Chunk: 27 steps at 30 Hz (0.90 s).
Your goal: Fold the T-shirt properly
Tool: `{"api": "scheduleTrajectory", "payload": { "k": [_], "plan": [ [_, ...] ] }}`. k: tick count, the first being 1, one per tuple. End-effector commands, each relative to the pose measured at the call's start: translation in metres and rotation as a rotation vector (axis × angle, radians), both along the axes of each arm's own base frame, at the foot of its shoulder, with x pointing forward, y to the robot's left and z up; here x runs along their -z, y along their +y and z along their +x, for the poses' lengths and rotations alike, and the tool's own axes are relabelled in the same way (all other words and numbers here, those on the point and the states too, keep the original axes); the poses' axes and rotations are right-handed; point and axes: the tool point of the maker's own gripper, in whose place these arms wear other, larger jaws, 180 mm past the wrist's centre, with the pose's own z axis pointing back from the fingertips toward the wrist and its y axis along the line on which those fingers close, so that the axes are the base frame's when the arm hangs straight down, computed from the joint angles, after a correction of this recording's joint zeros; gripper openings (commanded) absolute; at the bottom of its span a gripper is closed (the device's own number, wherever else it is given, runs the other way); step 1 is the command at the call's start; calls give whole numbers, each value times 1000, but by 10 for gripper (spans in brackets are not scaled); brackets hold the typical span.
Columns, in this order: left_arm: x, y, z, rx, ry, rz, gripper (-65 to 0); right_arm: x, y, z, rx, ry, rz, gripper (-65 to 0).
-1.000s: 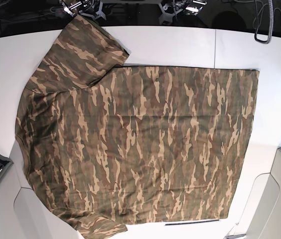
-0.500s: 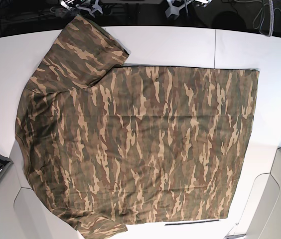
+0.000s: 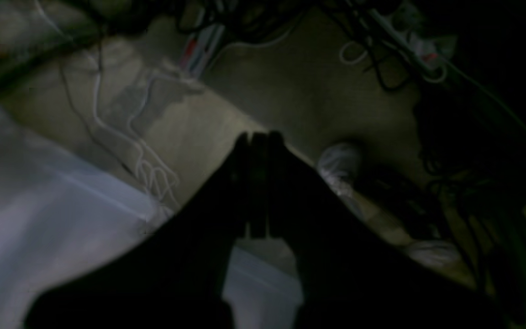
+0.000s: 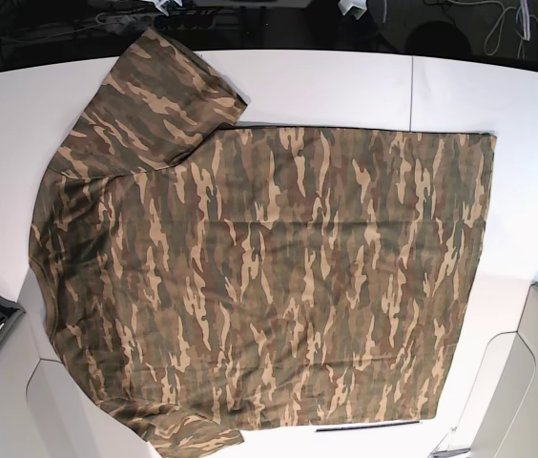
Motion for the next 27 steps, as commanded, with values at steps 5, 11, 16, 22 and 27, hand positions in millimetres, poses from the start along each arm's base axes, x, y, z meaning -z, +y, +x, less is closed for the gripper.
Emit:
{"api": "scheduleTrajectory", "payload": {
  "k": [5,11,16,22,27],
  "plan": [
    [-18,2,-5,-26,-56,-22,-650,-26,-6,-22,32,12,78,-635],
    [-48,14,12,-167,-155,-54,-650,-61,-17,-49,3,77,108,-635],
    [-81,28,26,-240,-228,-55,-650,-90,-14,-51,-17,64,149,-635],
    [-121,52,45,-297,-305,-25,-650,-120,-2,-37,-74,-7,210,-635],
    [-159,76,66,-328,-413,15,-650,-144,16,-14,-103,-76,248,-635]
  ]
}}
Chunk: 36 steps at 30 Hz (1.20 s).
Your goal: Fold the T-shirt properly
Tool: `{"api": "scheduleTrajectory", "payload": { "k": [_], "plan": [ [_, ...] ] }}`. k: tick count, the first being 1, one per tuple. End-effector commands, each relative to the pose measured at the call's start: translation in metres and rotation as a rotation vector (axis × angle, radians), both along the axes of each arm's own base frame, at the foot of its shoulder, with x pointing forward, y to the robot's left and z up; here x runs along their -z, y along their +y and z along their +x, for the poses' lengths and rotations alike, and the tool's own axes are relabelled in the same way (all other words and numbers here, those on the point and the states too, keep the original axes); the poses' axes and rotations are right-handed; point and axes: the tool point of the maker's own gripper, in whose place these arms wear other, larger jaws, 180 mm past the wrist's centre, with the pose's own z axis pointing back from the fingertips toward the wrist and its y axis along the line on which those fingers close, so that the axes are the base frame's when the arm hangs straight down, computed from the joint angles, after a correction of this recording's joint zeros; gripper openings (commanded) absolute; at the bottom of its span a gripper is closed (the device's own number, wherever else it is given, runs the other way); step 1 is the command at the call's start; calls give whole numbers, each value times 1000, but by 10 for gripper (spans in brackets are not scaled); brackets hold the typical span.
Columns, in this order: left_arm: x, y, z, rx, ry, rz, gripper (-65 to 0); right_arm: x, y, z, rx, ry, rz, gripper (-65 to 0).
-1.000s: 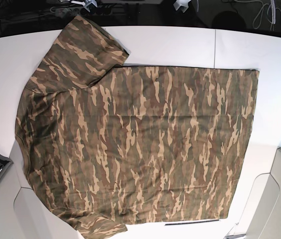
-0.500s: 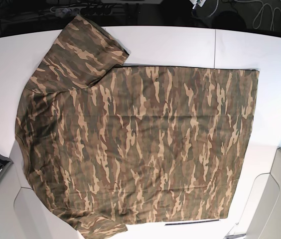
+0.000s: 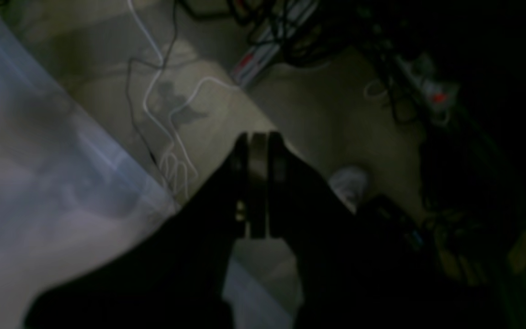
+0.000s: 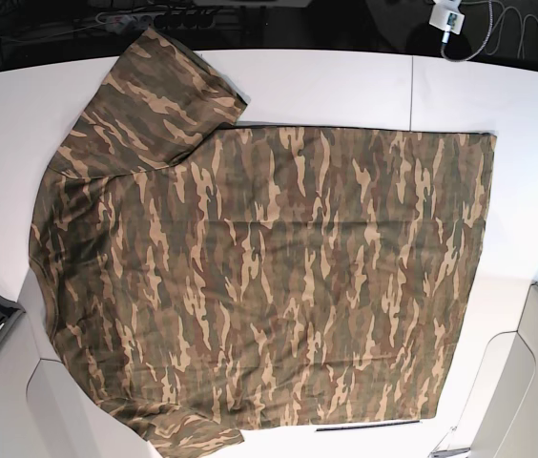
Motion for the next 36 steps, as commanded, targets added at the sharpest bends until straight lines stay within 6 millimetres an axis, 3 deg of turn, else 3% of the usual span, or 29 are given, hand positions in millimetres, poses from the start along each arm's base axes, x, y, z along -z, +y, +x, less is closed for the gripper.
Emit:
{"api": "scheduleTrajectory", "payload": {
  "k": [1,8,15,18,20,22,27,32,36],
  "plan": [
    [-12,4,2,-1,-20,2,-650,-8,4,4,-6,-14,19,-635],
    [-64,22,47,-34,-123,7,-650,-50,25,72,41,-208,106,-635],
    [-126,48,90,-63,-331,78,-649,-93,6,144,125,-421,99,-630],
    [-143,54,99,-68,-384,103,-649,-103,-12,165,186,-473,81,-516],
    [-150,58,104,-75,-411,113,-648,-108,-29,178,238,-504,49,-408],
    [-153,60,108,-75,-429,120,-600,-112,-50,192,294,-536,-10,-346],
    [-158,62,122,-61,-467,132,-384,-124,-92,222,441,-605,-115,-341],
    [-164,64,134,-42,-500,142,-362,-129,-108,236,568,-619,-95,-337],
    [-169,67,141,-23,-520,153,-362,-120,-121,239,624,-602,-98,-307]
  ]
}}
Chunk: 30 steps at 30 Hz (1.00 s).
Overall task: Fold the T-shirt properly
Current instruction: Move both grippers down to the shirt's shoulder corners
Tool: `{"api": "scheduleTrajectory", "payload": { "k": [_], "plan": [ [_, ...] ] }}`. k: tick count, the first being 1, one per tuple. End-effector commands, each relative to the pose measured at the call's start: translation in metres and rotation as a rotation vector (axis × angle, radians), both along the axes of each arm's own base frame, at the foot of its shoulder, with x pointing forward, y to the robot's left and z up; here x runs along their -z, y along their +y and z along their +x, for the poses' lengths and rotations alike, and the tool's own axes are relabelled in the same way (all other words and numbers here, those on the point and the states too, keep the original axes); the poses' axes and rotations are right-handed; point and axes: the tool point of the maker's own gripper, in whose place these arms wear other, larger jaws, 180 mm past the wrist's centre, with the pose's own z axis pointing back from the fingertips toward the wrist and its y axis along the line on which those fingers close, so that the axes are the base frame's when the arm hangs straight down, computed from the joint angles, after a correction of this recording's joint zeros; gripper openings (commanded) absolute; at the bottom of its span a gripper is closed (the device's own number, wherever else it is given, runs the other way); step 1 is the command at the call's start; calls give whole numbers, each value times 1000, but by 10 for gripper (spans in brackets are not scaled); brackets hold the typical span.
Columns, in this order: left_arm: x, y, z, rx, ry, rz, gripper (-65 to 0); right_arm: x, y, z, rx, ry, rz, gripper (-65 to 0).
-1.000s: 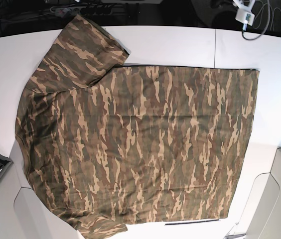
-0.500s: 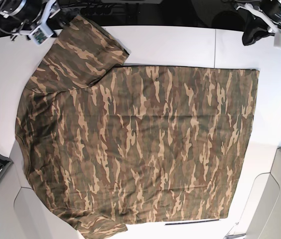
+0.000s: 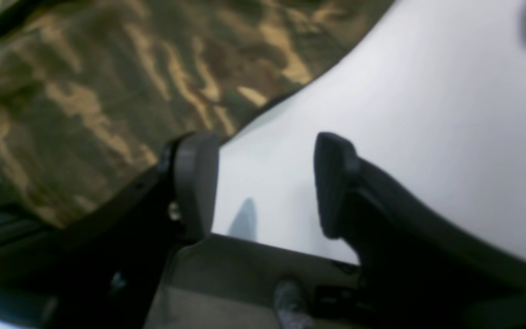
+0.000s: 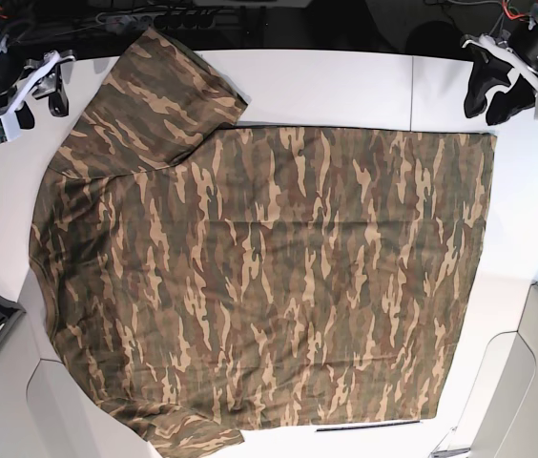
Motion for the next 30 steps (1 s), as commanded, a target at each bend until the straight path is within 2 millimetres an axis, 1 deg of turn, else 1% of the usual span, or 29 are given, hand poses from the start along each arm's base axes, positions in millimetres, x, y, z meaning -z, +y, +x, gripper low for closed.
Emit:
{"api": "scheduleTrajectory", "payload": {
  "k": [1,5,10,11,13,15,20,25,30],
  "plan": [
    [-9,-1,3,14,-28,1,-362,-2,-2,3,-3,-14,8,-307],
    [-10,0,7,12,-40,8,-362,16,-3,-2,10,34,83,-307],
    [-11,2,12,13,-49,26,-361,30,2,-7,34,72,191,-307],
    [-10,3,12,12,-49,26,-357,33,3,-8,37,77,214,-307],
    [-10,4,13,9,-51,25,-319,37,7,-9,43,81,247,-307],
    [-8,5,13,3,-50,22,-284,42,16,-12,42,89,290,-307],
    [-1,12,15,-20,-43,13,-281,56,39,-19,84,103,384,-307],
    [5,21,20,-43,-40,4,-281,59,57,-13,118,81,449,-307],
    [11,35,29,-62,-38,8,-280,59,72,-6,137,60,493,-307]
  ]
}}
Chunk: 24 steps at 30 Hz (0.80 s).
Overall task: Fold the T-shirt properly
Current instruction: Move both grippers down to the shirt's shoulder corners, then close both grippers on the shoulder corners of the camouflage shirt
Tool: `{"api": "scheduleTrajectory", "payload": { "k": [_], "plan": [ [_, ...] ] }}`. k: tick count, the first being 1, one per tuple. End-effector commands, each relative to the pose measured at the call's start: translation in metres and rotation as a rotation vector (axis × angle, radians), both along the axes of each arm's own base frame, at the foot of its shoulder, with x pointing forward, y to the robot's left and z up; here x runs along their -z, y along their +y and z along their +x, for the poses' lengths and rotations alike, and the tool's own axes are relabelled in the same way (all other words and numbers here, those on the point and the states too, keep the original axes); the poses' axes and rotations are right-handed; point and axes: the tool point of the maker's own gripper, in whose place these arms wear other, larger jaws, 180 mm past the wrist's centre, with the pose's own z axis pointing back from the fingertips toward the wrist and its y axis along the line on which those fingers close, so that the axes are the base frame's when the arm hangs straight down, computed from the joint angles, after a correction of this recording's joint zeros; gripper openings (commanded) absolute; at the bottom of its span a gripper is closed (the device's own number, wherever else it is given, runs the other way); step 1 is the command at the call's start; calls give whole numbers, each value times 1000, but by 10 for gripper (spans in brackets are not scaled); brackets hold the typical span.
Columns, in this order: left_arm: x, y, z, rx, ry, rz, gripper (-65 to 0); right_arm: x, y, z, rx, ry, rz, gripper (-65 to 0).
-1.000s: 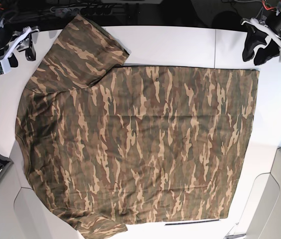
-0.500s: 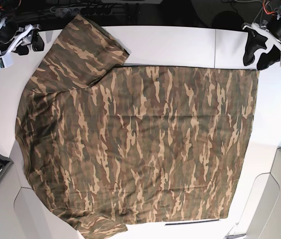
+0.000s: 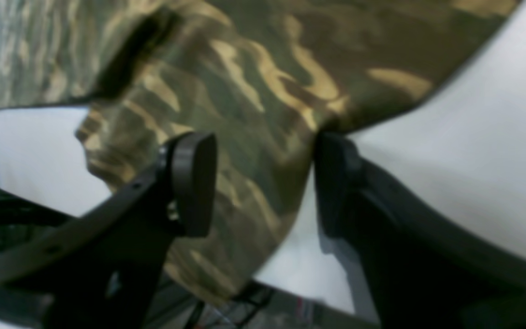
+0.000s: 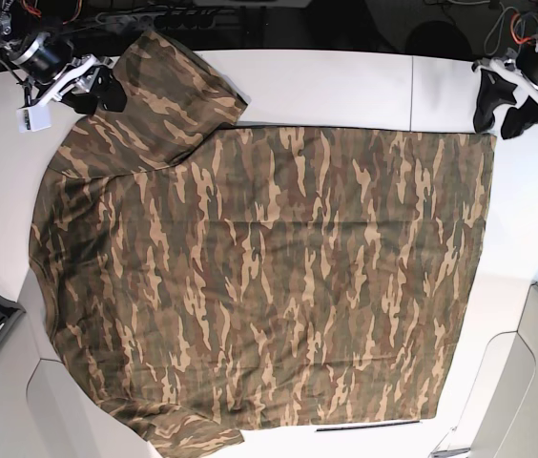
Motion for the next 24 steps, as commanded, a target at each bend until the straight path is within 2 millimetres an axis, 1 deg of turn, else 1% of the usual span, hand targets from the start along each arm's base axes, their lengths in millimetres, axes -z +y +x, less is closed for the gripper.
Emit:
{"api": "scheduleTrajectory", "payload": {
  "k": [1,4,8,11,13,16,19,24],
  "plan": [
    [-9,4,8,6,-38,4,-280,2,-1,-4,-12,19,-15,-307],
    [-5,16,14,-13,-35,4,-279,3,5,-4,-7,19,0,-307],
    [2,29,24,-35,-32,-1,-208,3,11,-4,-18,21,12,-307],
    [8,35,31,-41,-24,-14,-206,4,14,-5,-25,22,16,-307],
    [15,34,37,-32,-13,-26,-206,4,15,-5,-26,22,18,-307],
    [27,30,48,-15,7,-49,-206,5,17,-5,-24,24,21,-307],
    [44,29,54,-17,41,-69,-206,5,17,-6,-24,26,19,-307],
    [69,43,55,-70,95,-91,-206,8,15,-8,-31,35,-1,-307]
  ]
}}
